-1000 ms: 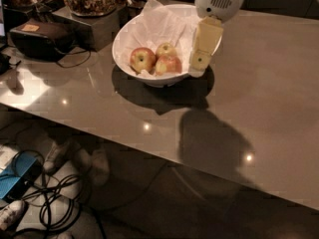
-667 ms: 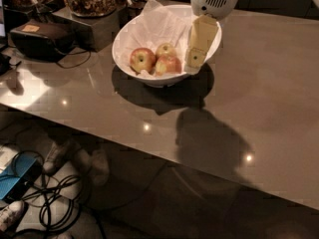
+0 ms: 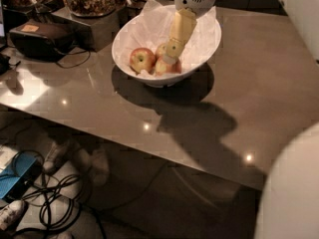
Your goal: Pick apple from white bowl
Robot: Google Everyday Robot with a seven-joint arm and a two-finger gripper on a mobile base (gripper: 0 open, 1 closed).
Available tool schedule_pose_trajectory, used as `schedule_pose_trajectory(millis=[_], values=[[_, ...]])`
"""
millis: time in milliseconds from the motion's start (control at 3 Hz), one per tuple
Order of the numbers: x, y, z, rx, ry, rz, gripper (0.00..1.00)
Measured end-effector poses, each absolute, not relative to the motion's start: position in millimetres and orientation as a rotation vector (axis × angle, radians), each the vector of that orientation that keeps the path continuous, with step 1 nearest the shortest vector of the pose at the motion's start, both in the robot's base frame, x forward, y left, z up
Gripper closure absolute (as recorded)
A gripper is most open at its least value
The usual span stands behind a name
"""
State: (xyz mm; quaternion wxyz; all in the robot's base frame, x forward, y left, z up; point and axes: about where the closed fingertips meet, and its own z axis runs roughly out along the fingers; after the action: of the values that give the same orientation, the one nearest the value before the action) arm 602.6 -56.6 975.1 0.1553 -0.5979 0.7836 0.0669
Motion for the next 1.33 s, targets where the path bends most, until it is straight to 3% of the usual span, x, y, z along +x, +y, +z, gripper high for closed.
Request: schedule_pose_trajectory(millis=[333, 667, 1333], values=[[627, -36, 965, -1.670, 2.280, 0.257, 0.00], [644, -29, 954, -1.613, 2.346, 0.260, 0.07], [655, -37, 930, -1.517, 2.463, 0.286, 0.07]])
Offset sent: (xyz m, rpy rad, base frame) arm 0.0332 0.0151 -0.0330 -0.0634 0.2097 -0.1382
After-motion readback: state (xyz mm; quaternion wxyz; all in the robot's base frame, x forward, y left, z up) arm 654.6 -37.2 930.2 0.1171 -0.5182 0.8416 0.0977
